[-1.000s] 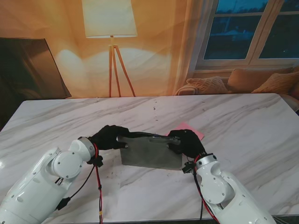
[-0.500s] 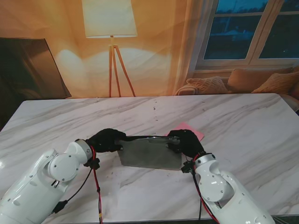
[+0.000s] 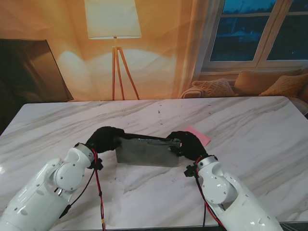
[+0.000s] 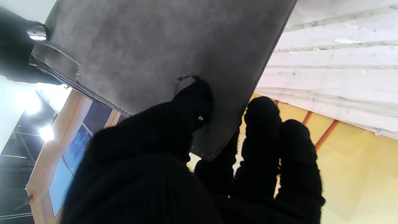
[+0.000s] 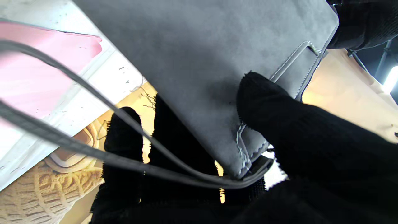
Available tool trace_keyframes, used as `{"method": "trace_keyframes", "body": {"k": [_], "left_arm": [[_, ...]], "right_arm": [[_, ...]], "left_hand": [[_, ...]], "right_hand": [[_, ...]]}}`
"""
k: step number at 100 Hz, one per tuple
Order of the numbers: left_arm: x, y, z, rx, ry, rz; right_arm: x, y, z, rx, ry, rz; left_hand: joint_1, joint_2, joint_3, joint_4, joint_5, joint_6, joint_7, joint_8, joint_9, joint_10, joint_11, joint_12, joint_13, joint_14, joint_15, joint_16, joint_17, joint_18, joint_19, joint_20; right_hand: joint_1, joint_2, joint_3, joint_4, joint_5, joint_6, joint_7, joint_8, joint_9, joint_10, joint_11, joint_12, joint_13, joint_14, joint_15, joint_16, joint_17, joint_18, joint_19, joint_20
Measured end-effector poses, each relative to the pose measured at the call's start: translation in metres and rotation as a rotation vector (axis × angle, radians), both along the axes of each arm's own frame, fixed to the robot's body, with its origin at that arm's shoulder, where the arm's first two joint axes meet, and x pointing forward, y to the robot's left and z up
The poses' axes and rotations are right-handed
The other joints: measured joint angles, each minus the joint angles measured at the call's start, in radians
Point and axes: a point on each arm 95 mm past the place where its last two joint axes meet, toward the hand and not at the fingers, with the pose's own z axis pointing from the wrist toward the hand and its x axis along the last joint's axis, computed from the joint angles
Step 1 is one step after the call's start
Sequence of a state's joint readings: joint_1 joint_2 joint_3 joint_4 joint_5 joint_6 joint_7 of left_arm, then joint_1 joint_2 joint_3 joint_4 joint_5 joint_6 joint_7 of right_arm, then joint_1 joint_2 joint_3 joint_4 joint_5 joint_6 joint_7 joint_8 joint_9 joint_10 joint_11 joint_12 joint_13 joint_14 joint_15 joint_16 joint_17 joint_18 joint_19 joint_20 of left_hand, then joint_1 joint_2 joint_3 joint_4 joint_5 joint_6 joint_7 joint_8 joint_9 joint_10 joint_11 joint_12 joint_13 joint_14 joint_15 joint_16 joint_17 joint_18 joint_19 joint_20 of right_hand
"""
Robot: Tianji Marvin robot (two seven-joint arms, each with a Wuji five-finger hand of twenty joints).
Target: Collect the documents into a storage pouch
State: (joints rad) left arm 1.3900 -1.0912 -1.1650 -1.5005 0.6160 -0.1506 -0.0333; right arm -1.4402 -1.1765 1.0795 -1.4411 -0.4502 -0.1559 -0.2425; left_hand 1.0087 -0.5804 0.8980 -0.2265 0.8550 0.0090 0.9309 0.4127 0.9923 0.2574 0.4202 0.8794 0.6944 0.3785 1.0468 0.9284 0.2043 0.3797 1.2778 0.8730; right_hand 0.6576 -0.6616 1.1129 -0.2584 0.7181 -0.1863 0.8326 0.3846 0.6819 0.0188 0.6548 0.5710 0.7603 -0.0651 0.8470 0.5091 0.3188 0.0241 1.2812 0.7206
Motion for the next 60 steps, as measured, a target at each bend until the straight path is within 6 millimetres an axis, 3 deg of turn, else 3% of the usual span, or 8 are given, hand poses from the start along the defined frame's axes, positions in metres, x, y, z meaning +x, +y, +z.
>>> {"method": "trace_keyframes", "body": {"k": [10, 16, 21, 46, 60], "left_arm": [[0.005, 0.003, 0.000, 0.011, -0.033, 0.029], [0.007, 0.005, 0.000, 0.019, -0.049, 0.042], [0.009, 0.007, 0.000, 0.022, -0.049, 0.049], [0.013, 0.013, -0.003, 0.021, -0.053, 0.085], [0.012, 0.015, -0.004, 0.017, -0.057, 0.094]], "right_arm": [[0.004, -0.002, 0.001, -0.009, 0.024, -0.008], [0.006, -0.005, 0.004, -0.009, 0.022, -0.013], [0.008, -0.008, 0.007, -0.014, 0.014, -0.021], [0.026, -0.032, 0.024, -0.089, -0.004, -0.125], [0.042, -0.049, 0.027, -0.153, 0.031, -0.197]], "left_hand": [[0.005, 0.000, 0.000, 0.001, 0.000, 0.000, 0.001, 0.001, 0.000, 0.001, 0.002, 0.000, 0.000, 0.000, 0.000, 0.000, 0.000, 0.000, 0.000, 0.001], [0.010, 0.000, 0.000, 0.000, 0.000, 0.000, 0.002, 0.002, 0.000, 0.001, 0.002, 0.000, 0.000, 0.000, 0.000, 0.000, 0.000, 0.000, 0.000, 0.001], [0.010, 0.000, 0.000, 0.000, 0.000, 0.000, 0.003, 0.002, 0.000, 0.001, 0.002, 0.000, 0.000, 0.000, 0.000, 0.000, 0.000, 0.000, 0.000, 0.001], [0.015, 0.000, 0.000, 0.000, -0.002, 0.001, 0.008, 0.007, 0.000, 0.002, 0.002, 0.000, 0.000, 0.000, 0.000, 0.000, -0.002, 0.000, 0.000, 0.001], [0.015, 0.000, -0.001, 0.000, -0.002, 0.001, 0.008, 0.010, 0.000, 0.002, 0.002, 0.000, 0.000, 0.000, 0.000, 0.001, -0.002, 0.000, 0.000, 0.001]], "right_hand": [[-0.093, 0.002, 0.022, 0.008, -0.036, 0.001, -0.109, 0.043, -0.082, -0.004, -0.018, -0.035, -0.056, -0.008, -0.062, 0.000, -0.051, -0.001, -0.053, 0.010], [-0.129, 0.011, 0.041, 0.081, -0.069, 0.013, -0.158, 0.078, -0.112, -0.006, -0.027, -0.047, -0.096, -0.011, -0.084, -0.001, -0.064, -0.004, -0.075, 0.011], [-0.163, 0.012, 0.041, 0.096, -0.090, 0.019, -0.183, 0.099, -0.114, -0.006, -0.037, -0.051, -0.094, -0.011, -0.094, -0.001, -0.074, -0.004, -0.088, 0.011], [-0.226, 0.030, 0.040, 0.091, -0.116, 0.038, -0.210, 0.126, -0.163, -0.004, -0.054, -0.067, -0.117, -0.011, -0.125, -0.011, -0.100, -0.004, -0.113, 0.012], [-0.277, 0.071, -0.023, 0.092, -0.147, 0.068, -0.261, 0.139, -0.174, 0.013, -0.057, -0.056, -0.158, -0.008, -0.093, 0.019, -0.119, -0.003, -0.120, 0.046]]}}
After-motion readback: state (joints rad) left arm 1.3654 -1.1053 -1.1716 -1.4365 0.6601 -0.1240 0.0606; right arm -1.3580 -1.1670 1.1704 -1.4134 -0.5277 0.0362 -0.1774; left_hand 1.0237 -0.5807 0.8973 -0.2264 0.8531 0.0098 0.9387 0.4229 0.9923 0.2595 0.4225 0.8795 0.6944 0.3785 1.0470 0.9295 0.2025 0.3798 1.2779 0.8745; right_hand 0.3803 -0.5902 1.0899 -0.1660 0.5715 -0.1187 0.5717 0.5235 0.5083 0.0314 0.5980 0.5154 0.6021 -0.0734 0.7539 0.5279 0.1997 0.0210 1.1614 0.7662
